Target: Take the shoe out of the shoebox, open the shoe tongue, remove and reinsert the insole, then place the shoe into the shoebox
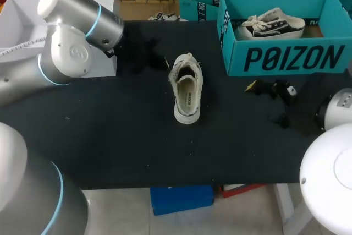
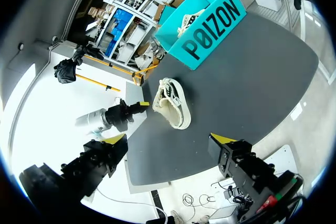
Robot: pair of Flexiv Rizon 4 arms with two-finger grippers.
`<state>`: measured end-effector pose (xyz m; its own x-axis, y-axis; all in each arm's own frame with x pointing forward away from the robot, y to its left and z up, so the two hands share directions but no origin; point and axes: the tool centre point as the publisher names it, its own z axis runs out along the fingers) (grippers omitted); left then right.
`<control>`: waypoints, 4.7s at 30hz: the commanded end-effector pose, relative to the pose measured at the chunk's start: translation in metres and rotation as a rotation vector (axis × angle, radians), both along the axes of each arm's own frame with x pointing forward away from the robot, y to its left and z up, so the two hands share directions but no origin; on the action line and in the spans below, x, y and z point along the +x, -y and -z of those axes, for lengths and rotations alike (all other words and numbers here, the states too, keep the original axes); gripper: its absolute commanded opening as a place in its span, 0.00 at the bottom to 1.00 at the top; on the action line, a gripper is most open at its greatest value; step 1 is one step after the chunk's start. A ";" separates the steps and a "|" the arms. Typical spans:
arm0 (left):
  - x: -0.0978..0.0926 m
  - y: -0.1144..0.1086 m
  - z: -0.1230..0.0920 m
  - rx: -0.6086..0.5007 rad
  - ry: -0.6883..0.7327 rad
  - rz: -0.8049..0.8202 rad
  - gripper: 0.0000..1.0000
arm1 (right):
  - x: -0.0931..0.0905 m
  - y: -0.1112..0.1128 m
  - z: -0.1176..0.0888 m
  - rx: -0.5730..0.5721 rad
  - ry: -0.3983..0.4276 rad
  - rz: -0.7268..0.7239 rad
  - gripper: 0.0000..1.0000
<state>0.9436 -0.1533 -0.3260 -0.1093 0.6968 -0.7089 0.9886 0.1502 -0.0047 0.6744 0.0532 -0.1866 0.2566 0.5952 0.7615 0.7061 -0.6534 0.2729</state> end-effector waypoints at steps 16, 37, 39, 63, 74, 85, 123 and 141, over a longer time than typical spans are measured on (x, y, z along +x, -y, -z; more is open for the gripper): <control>-0.019 -0.040 -0.017 0.217 -0.047 0.009 0.00 | -0.004 0.007 0.000 0.031 -0.038 -0.048 1.00; -0.031 -0.038 -0.026 0.285 0.019 0.082 0.46 | -0.004 0.007 0.000 0.031 -0.038 -0.048 1.00; -0.030 -0.032 -0.025 0.297 0.018 0.094 0.45 | -0.004 0.007 0.000 0.031 -0.038 -0.048 1.00; -0.019 0.020 0.035 0.403 -0.045 0.173 0.45 | -0.004 0.007 0.000 0.031 -0.038 -0.048 1.00; -0.018 0.020 0.048 0.419 -0.063 0.173 0.47 | -0.004 0.007 0.000 0.031 -0.038 -0.048 1.00; -0.013 0.018 0.060 0.434 -0.081 0.160 0.48 | -0.004 0.007 0.000 0.031 -0.038 -0.048 1.00; -0.004 0.026 0.076 0.493 -0.003 0.129 0.00 | -0.004 0.007 0.000 0.031 -0.038 -0.048 1.00; -0.005 0.010 0.016 0.433 0.023 0.106 0.00 | -0.004 0.007 0.000 0.031 -0.038 -0.048 1.00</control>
